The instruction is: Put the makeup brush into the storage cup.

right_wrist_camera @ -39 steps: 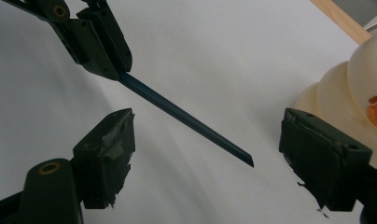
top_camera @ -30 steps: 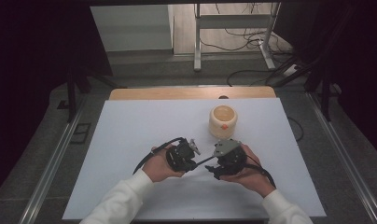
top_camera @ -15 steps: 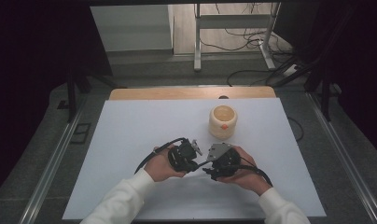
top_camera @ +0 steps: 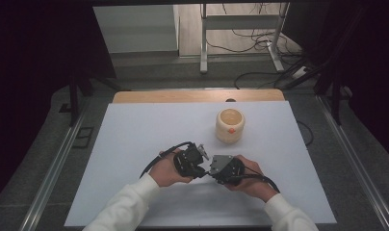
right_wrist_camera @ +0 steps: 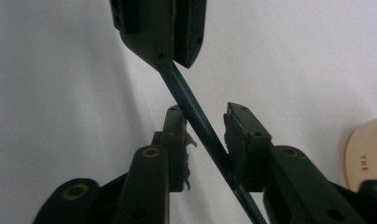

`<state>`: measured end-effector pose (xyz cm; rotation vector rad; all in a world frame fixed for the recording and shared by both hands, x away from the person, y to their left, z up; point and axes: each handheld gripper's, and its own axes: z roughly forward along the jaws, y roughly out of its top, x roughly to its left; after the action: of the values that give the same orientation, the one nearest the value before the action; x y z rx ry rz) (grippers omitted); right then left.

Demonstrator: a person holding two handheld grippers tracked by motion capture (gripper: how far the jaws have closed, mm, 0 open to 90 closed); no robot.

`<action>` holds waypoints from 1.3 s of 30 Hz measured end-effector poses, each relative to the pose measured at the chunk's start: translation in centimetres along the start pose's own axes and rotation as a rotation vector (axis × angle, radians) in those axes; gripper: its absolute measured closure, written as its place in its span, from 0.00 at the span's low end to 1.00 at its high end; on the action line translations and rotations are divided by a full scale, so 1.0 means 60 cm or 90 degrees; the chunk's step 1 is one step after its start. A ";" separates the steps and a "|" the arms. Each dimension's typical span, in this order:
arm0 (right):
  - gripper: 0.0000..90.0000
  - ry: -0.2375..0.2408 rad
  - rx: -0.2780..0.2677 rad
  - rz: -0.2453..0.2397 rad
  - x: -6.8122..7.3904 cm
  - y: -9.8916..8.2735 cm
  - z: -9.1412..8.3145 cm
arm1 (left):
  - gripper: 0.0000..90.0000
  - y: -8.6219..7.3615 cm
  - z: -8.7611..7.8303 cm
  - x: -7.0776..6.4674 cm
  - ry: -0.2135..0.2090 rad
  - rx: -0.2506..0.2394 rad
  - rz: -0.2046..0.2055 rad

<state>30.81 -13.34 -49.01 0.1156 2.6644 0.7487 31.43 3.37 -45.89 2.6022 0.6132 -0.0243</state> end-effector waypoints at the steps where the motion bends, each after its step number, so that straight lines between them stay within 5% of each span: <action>1: 0.79 -0.001 0.000 -0.006 0.000 0.000 0.000 | 0.93 0.000 -0.001 0.001 0.000 0.003 0.002; 13: 0.93 -0.021 0.003 -0.061 0.018 0.007 -0.004 | 0.90 0.005 -0.027 0.011 -0.003 -0.051 -0.014; 15: 0.93 -0.028 -0.006 -0.040 0.020 0.008 -0.007 | 0.90 0.004 -0.030 0.013 -0.004 -0.067 -0.023; 17: 0.93 -0.034 -0.005 -0.067 0.012 0.006 -0.012 | 0.83 0.002 -0.032 0.015 0.004 -0.085 -0.023; 25: 0.93 -0.051 -0.012 -0.057 0.006 0.004 -0.018 | 0.41 -0.009 -0.060 0.029 0.058 -0.174 -0.027; 28: 0.93 -0.057 -0.009 -0.054 0.004 0.003 -0.021 | 0.30 -0.021 -0.072 0.025 0.084 -0.212 -0.050; 32: 0.93 -0.060 -0.014 -0.048 0.003 0.002 -0.024 | 0.23 -0.039 -0.092 0.020 0.095 -0.261 -0.059; 39: 0.93 -0.072 -0.018 -0.032 -0.005 0.000 -0.033 | 0.19 -0.069 -0.103 0.010 0.111 -0.283 -0.057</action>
<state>30.33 -14.37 -47.35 0.0803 2.5393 0.7404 29.66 9.65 -42.28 2.1582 0.7052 0.2819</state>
